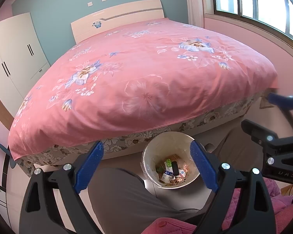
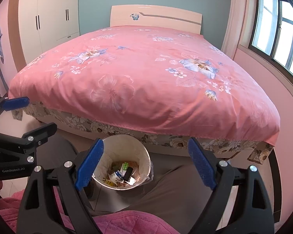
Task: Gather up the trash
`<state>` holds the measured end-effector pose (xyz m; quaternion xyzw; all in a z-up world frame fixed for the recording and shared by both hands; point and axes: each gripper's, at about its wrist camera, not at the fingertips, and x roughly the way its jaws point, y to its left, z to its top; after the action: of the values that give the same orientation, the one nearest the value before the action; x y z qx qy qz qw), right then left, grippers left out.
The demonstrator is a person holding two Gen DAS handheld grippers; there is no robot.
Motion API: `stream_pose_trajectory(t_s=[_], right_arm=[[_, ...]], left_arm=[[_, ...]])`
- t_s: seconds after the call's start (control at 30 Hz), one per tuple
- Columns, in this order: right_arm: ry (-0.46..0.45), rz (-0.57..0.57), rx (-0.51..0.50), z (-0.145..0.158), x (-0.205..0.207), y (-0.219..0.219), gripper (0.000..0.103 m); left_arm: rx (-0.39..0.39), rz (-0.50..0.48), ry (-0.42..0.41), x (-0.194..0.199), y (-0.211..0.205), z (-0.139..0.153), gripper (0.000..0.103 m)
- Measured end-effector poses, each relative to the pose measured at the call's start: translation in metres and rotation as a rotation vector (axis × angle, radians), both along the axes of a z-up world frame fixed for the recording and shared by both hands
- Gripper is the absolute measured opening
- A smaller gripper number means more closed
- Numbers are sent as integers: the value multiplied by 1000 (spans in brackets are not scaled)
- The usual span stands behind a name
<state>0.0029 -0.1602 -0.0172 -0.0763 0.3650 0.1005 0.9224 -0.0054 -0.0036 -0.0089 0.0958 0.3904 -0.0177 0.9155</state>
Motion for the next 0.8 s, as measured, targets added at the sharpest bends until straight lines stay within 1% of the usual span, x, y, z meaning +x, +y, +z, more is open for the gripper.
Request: stream_pose_trajectory(t_s=[0.8], right_arm=[[0, 1, 2, 0, -1, 1, 87]], left_arm=[[-1, 0, -7, -1, -1, 2, 92]])
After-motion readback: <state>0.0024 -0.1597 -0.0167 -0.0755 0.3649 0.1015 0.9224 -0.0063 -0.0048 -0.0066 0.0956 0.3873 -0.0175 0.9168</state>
